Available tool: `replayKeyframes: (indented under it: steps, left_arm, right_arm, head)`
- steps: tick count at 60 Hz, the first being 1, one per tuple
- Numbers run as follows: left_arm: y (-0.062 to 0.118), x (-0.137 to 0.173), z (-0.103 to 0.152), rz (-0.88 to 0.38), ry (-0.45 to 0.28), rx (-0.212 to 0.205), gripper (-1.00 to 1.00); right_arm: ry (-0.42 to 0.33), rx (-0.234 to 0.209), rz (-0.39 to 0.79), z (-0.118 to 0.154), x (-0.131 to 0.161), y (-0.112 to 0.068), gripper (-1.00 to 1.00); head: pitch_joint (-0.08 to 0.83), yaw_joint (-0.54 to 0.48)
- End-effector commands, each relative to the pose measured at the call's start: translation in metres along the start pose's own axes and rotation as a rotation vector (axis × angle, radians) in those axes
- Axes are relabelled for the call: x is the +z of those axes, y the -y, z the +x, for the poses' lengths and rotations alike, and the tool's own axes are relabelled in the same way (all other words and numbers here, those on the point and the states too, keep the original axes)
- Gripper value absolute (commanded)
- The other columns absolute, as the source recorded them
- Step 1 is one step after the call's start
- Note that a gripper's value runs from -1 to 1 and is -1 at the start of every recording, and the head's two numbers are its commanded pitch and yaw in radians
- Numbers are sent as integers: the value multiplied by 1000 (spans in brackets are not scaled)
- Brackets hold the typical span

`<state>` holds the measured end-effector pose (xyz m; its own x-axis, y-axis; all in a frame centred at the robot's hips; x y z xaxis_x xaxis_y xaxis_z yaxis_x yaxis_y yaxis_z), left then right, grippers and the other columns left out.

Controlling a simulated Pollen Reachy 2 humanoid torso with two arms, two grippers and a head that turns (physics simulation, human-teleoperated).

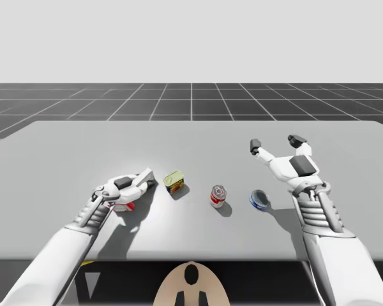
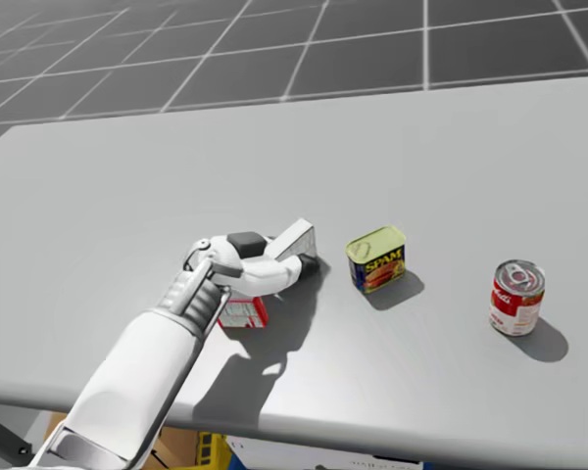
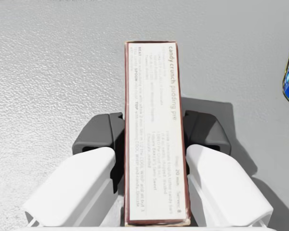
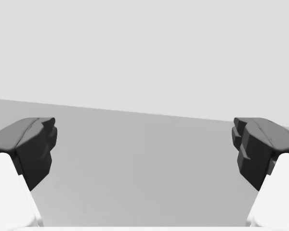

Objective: Pick up the pudding box and lift it.

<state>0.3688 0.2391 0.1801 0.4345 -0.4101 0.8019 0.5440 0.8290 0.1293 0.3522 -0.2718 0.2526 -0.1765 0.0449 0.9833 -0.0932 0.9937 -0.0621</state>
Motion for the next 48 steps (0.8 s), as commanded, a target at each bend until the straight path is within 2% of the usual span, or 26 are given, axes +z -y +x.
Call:
replayKeyframes:
  steps: [1, 20, 28, 36, 48]
  left_arm:
    - [-1, 0, -9, 13, -29, -10, 1000]
    - [1, 1, -11, 17, -27, -21, 1000]
    - [2, 3, -9, 19, -22, -23, 1000]
    - [0, 17, 9, 33, 27, -21, 1000]
    - [-18, 62, 60, 144, 172, -14, 1000]
  right_arm:
    - [4, 5, -1, 1, 1, 0, -1000]
    - [-12, 14, -21, -1, 0, 1, -1000]
    - [-12, 16, -22, -1, 0, 2, -1000]
    - [-13, 11, -19, -1, 0, 2, -1000]
    - [-15, 10, -19, -1, -1, 3, -1000]
  head:
    - [567, 287]
    - [320, 311]
    - [277, 319]
    - [271, 317]
    - [267, 322]
